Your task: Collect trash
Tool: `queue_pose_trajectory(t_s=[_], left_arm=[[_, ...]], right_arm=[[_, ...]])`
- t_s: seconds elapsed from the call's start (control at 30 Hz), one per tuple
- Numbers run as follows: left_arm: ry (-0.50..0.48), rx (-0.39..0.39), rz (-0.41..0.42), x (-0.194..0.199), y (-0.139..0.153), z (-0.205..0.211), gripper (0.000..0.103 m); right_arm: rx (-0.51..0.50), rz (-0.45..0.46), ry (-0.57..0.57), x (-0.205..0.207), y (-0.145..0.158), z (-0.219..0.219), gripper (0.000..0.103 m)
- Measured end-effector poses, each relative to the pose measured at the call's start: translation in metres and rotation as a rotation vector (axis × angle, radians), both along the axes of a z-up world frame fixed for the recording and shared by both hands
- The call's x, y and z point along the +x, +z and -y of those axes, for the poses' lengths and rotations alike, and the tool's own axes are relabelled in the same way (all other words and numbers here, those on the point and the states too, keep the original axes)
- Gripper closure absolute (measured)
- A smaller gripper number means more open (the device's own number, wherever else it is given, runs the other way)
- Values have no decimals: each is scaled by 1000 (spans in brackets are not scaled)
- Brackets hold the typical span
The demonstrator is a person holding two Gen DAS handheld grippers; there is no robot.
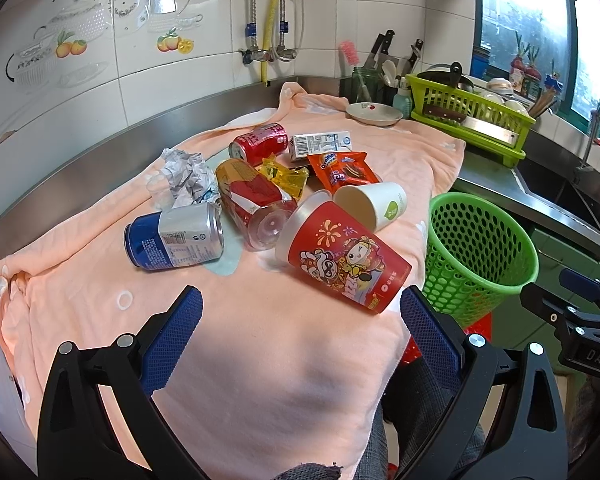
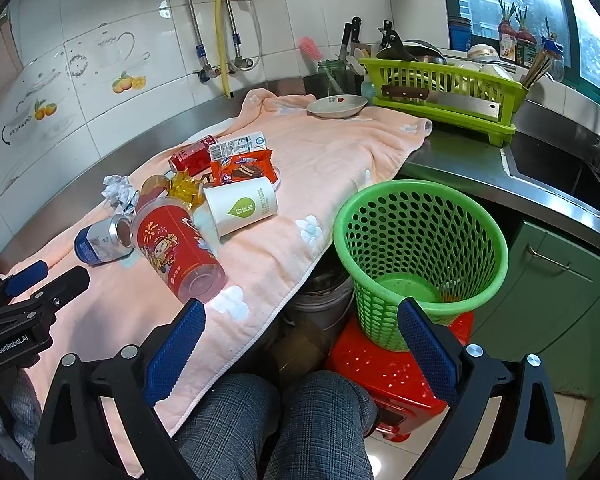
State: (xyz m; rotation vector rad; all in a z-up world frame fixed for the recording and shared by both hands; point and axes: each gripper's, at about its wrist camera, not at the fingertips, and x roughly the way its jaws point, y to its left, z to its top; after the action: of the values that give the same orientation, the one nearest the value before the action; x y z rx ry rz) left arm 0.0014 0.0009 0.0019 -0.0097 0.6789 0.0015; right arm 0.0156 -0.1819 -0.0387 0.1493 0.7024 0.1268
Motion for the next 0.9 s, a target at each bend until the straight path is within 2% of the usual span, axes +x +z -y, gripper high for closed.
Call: queue_pose_trajectory(t_s=[0.9], left_arm=[[17, 13, 3, 6, -3, -7, 6]], right_arm=[[-9, -9, 20, 11, -2, -7, 9]])
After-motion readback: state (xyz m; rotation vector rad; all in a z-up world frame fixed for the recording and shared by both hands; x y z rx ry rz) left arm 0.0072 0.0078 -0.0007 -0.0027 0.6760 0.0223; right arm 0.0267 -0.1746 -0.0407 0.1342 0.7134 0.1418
